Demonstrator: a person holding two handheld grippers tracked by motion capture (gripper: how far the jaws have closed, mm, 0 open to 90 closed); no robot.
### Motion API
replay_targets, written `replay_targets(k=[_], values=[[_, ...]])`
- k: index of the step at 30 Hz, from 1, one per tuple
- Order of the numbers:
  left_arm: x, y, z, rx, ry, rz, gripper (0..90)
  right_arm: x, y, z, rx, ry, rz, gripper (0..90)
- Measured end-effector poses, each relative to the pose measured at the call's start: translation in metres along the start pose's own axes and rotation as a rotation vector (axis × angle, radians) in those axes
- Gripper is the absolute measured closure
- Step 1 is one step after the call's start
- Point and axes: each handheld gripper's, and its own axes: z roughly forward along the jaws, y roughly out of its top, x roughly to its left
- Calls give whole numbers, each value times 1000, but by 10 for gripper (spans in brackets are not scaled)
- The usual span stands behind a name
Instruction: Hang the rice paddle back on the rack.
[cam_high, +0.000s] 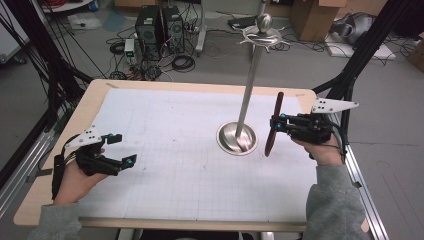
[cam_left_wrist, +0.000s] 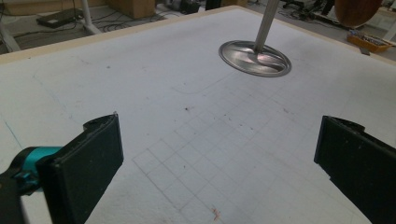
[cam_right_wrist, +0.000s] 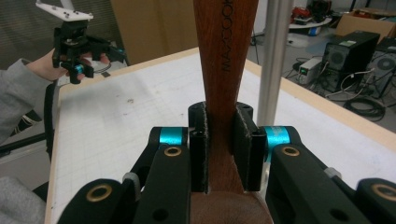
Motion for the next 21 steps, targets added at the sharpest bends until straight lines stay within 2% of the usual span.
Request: replay_targets(k=[13, 21], values=[[-1, -2, -9, -13, 11, -10, 18, -10, 30, -6, -25, -28, -23, 778], [-1, -3, -13, -15, 17, -11, 18, -14, 47, -10, -10, -39, -39, 778]])
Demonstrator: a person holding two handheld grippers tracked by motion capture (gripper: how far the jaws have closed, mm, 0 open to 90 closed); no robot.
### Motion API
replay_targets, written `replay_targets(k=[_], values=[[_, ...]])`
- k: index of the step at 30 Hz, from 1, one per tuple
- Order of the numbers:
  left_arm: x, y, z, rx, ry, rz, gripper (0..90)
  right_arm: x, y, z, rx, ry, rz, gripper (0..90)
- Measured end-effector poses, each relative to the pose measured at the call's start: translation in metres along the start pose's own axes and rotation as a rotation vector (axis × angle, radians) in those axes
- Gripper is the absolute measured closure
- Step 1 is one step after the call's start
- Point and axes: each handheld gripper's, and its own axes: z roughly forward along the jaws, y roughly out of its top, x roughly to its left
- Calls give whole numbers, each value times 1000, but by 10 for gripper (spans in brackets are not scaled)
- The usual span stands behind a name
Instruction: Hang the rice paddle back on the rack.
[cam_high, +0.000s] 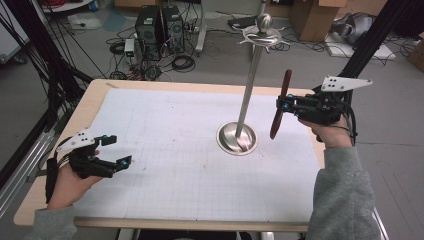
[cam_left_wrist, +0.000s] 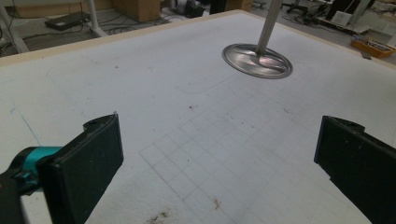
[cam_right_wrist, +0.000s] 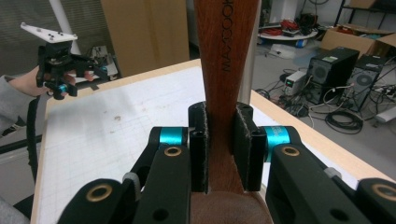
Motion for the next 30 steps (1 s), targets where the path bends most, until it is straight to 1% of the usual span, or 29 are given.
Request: replay_targets(k=[3, 5, 8, 13, 14, 18, 19, 20, 23, 26, 27, 30], values=[[1, -2, -2, 0, 7, 1, 18, -3, 3, 0, -3, 2, 12, 777], [1, -3, -3, 1, 6, -4, 18, -4, 4, 0, 2, -11, 16, 778], [1, -3, -4, 0, 7, -6, 18, -5, 6, -2, -8, -11, 20, 777], [0, -3, -4, -3, 6, -7, 18, -8, 15, -5, -15, -31, 6, 777], [0, -3, -4, -1, 5, -3, 18, -9, 16, -5, -15, -35, 10, 778], [0, -4, -4, 1, 4, -8, 18, -11, 21, -4, -26, -43, 19, 778], [1, -4, -4, 4, 5, -6, 18, -12, 21, -4, -33, -43, 17, 778], [1, -5, -4, 3, 6, -11, 18, -13, 22, -4, -32, -42, 19, 777], [1, -5, -7, 3, 10, -7, 18, -14, 25, -3, -33, -49, 14, 778], [0, -4, -7, 0, 13, -8, 18, -14, 26, -2, -38, -47, 28, 777], [0, -4, -7, 1, 11, -3, 18, -13, 27, -2, -37, -54, 22, 777], [-2, -3, -6, 2, 8, 0, 18, -14, 28, -2, -42, -55, 27, 778]])
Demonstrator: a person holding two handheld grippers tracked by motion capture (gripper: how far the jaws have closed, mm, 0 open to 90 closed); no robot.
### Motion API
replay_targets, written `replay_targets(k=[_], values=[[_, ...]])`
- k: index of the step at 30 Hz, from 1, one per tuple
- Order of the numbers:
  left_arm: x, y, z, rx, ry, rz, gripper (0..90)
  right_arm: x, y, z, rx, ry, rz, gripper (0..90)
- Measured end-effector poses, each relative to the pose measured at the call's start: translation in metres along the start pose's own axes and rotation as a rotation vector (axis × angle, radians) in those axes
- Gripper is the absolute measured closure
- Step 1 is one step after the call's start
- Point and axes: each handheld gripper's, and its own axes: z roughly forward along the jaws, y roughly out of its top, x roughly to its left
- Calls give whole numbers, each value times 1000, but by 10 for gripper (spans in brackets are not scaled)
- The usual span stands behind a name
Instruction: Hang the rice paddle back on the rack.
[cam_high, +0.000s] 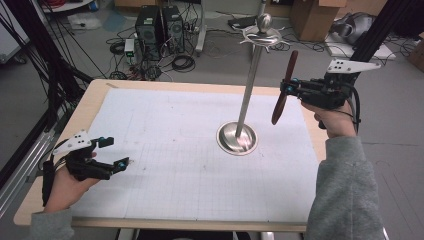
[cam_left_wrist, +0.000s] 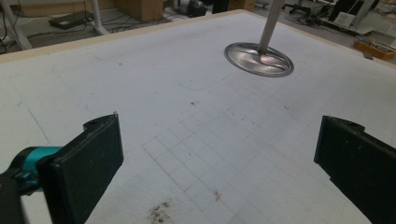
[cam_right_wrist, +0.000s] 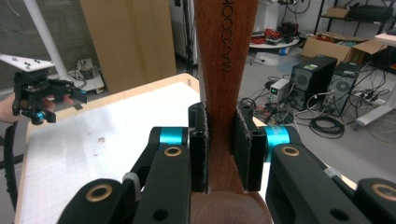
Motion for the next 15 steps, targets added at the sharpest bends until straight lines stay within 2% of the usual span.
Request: replay_targets(k=[15], values=[[1, -1, -2, 0, 3, 1, 18, -2, 10, -4, -28, -7, 8, 778]])
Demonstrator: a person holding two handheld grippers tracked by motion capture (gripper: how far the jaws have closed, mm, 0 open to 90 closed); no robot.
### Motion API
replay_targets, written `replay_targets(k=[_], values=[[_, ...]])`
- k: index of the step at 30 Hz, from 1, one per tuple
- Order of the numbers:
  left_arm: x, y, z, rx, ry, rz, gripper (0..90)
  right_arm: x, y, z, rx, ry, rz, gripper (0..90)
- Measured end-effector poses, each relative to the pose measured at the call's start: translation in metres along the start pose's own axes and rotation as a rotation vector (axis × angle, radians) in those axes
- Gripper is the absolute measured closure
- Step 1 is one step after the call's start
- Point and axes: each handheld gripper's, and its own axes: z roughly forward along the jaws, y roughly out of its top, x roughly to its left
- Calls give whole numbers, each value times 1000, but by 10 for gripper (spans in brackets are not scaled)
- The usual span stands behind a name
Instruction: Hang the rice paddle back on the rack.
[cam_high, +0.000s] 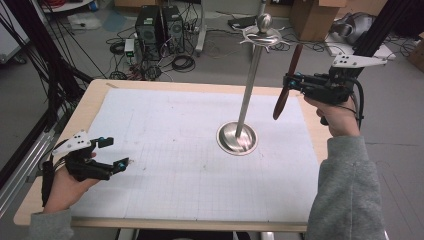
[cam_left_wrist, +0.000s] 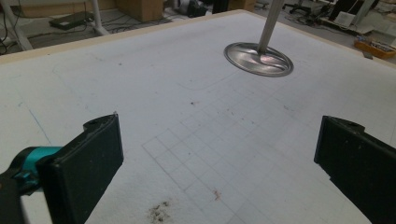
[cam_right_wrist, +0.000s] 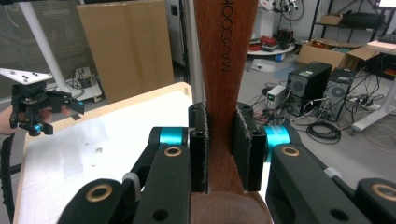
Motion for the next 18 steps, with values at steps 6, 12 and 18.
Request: replay_targets(k=[6, 12, 18], values=[[2, -1, -2, -1, 6, -6, 18, -1, 1, 1, -21, 3, 13, 778], [2, -1, -1, 0, 6, -6, 18, 0, 3, 3, -24, 15, 14, 778], [2, -2, -2, 1, 9, -8, 18, 1, 5, 5, -31, 13, 8, 778]])
